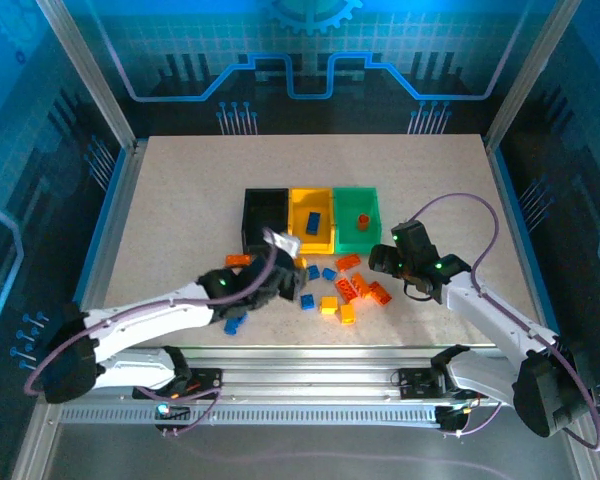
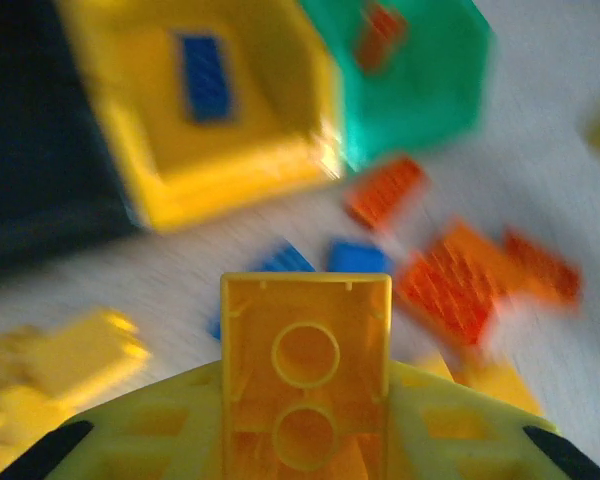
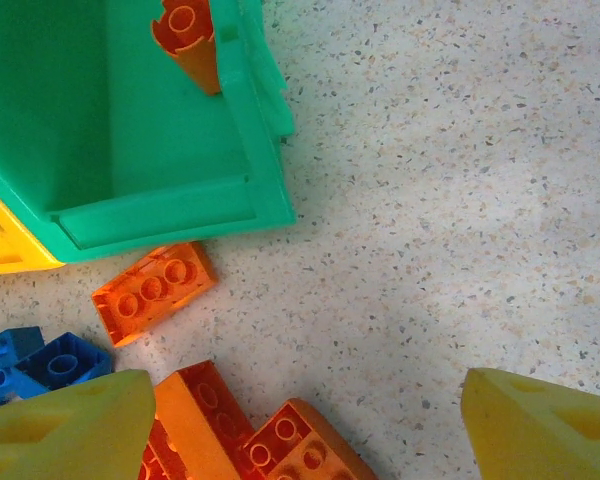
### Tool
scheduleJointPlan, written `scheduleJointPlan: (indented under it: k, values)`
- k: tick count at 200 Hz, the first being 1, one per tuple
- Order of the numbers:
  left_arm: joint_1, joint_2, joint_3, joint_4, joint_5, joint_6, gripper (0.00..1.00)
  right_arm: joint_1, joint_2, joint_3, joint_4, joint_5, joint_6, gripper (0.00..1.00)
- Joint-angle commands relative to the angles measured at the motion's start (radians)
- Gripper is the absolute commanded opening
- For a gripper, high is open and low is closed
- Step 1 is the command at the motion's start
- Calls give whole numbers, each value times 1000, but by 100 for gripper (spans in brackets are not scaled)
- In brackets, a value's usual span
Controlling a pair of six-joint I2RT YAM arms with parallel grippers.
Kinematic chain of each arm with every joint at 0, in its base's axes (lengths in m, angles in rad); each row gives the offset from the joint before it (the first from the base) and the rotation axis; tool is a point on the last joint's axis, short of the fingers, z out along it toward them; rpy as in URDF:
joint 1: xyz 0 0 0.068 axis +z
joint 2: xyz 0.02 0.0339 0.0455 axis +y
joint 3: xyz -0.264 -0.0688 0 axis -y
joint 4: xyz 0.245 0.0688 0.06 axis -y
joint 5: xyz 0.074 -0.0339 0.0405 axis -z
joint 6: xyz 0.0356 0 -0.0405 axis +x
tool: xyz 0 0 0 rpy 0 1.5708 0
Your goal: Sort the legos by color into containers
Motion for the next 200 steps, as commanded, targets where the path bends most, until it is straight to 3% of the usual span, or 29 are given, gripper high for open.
scheduleJointPlan:
  k: [1, 32, 65, 78, 98, 147, 173, 200]
  values:
    - [161, 15, 51, -70, -1, -151, 32, -16, 1, 10, -17, 21, 19, 82]
    - [328, 185, 187, -78, 53, -194, 32, -16, 10, 14, -22, 23, 21, 82]
    - [387, 397, 381, -158, 17, -204, 31, -16, 7, 18, -34, 15, 29, 82]
    - [400, 462, 437, -198, -9, -213, 35, -16, 5, 22, -47, 15, 28, 82]
    - [419, 520, 481, -229, -13, -239, 49, -17, 3, 29, -68, 14, 20, 82]
    - [420, 553, 539, -236, 31, -247, 70, -18, 1, 35, -102, 7, 2, 82]
    - [412, 448, 481, -167, 125, -254, 98, -18, 11, 35, -145, -4, -15, 82]
    - [361, 324, 405, -128, 197, -247, 99, -15, 32, 9, -160, -31, -38, 80]
